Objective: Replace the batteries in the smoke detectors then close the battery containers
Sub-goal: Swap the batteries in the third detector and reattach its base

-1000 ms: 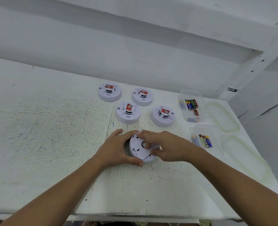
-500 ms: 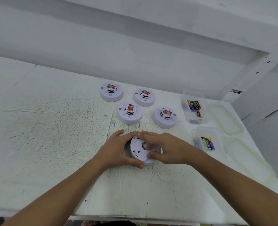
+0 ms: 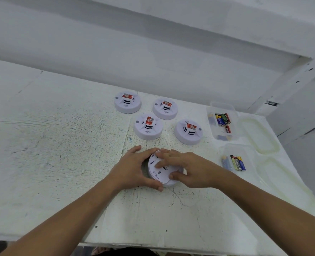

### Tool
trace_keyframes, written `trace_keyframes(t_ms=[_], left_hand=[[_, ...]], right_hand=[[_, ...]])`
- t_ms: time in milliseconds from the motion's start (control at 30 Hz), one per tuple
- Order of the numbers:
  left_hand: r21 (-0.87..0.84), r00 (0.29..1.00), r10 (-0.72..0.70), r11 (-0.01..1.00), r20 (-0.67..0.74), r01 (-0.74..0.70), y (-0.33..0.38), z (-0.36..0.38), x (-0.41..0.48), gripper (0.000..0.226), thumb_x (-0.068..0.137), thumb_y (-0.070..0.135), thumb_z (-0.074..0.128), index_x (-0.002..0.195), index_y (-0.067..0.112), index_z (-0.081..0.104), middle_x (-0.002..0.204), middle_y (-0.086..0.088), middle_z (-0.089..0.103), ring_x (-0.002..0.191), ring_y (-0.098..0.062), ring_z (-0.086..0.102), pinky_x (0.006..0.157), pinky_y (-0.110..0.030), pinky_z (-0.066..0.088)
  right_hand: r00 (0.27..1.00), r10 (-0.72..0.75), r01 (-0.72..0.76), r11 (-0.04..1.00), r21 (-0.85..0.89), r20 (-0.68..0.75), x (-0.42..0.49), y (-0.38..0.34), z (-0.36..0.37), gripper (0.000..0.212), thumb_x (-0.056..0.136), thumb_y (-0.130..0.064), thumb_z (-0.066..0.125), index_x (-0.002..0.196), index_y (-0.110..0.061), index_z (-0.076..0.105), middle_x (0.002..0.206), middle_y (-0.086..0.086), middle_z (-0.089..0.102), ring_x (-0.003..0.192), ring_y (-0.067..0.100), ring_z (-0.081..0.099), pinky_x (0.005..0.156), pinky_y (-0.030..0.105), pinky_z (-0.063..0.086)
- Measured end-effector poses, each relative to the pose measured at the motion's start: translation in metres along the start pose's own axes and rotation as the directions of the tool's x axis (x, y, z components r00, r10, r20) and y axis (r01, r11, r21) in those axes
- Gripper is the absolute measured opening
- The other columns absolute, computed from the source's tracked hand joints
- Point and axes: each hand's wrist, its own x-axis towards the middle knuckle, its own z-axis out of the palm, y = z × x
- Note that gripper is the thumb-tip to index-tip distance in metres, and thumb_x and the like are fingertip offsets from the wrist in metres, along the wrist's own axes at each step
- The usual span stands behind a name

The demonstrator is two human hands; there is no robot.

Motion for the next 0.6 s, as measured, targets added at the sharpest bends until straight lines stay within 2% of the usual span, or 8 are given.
trace_keyframes(t_ms=[200, 333, 433, 600], left_hand=[[-0.009, 1.000, 0.010, 1.000, -0.012, -0.010, -0.002, 0.003, 0.001, 0.119, 0.032, 0.076, 0.072, 0.140, 0.047, 0.029, 0.120, 0.050, 0.029, 0.128, 0.003, 0.008, 0.110, -0.021, 0.014], [0.017, 0.999, 0.032, 0.999, -0.025, -0.032, -0.007, 0.007, 0.004, 0.121, 0.030, 0.086, 0.067, 0.139, 0.047, 0.031, 0.130, 0.042, 0.038, 0.139, -0.004, 0.015, 0.116, -0.026, 0.014], [0.006, 0.999, 0.045, 0.999, -0.028, -0.044, -0.005, 0.006, 0.004, 0.115, 0.031, 0.086, 0.065, 0.135, 0.049, 0.033, 0.127, 0.042, 0.040, 0.134, 0.003, 0.018, 0.114, -0.019, 0.006], [0.034, 0.997, 0.062, 0.998, -0.051, -0.060, -0.003, 0.006, 0.004, 0.120, 0.035, 0.080, 0.070, 0.141, 0.037, 0.036, 0.134, 0.032, 0.043, 0.133, 0.003, 0.020, 0.115, -0.021, 0.007]], right_hand=[[0.997, -0.071, 0.070, 0.997, -0.032, -0.023, -0.001, 0.004, 0.006, 0.043, 0.092, -0.008, 0.055, 0.133, -0.018, 0.054, 0.153, -0.005, 0.030, 0.141, -0.002, 0.012, 0.115, 0.014, 0.006], [0.994, -0.109, 0.107, 0.992, -0.065, -0.029, -0.002, 0.007, 0.012, 0.043, 0.092, -0.008, 0.051, 0.135, -0.014, 0.052, 0.151, -0.006, 0.029, 0.143, 0.006, 0.015, 0.117, 0.019, 0.005], [0.997, -0.070, 0.070, 0.998, -0.010, -0.040, -0.001, 0.006, 0.012, 0.042, 0.093, -0.017, 0.057, 0.134, -0.017, 0.052, 0.148, -0.014, 0.025, 0.142, -0.002, 0.011, 0.116, 0.014, 0.003], [0.995, -0.084, 0.083, 0.996, -0.017, -0.050, 0.002, 0.012, 0.015, 0.043, 0.092, -0.026, 0.059, 0.134, -0.020, 0.053, 0.148, -0.017, 0.025, 0.141, -0.005, 0.011, 0.116, 0.013, 0.005]])
